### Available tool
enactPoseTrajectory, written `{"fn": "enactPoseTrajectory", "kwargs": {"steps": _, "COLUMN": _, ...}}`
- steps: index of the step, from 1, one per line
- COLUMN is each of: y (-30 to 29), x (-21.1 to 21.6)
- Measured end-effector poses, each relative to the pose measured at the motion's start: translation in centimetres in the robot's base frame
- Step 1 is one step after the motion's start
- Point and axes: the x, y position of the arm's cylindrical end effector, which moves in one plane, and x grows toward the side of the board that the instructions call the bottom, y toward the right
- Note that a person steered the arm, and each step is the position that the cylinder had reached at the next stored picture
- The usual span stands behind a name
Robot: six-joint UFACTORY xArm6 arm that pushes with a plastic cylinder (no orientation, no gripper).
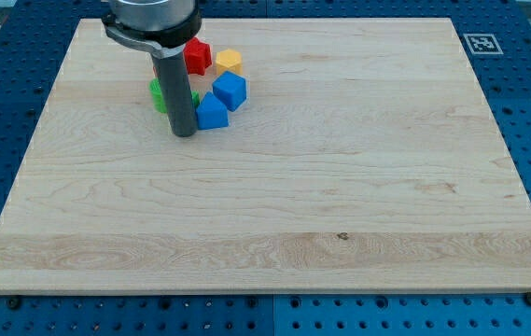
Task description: Move your arm towards bottom left
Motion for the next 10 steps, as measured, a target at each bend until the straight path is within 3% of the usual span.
{"fn": "enactPoseTrajectory", "kwargs": {"steps": 4, "y": 0.0, "x": 0.1}}
{"fn": "enactPoseTrajectory", "kwargs": {"steps": 6, "y": 1.3, "x": 5.9}}
{"fn": "enactPoseTrajectory", "kwargs": {"steps": 9, "y": -7.9, "x": 17.0}}
{"fn": "enactPoseTrajectory", "kwargs": {"steps": 10, "y": -9.3, "x": 17.3}}
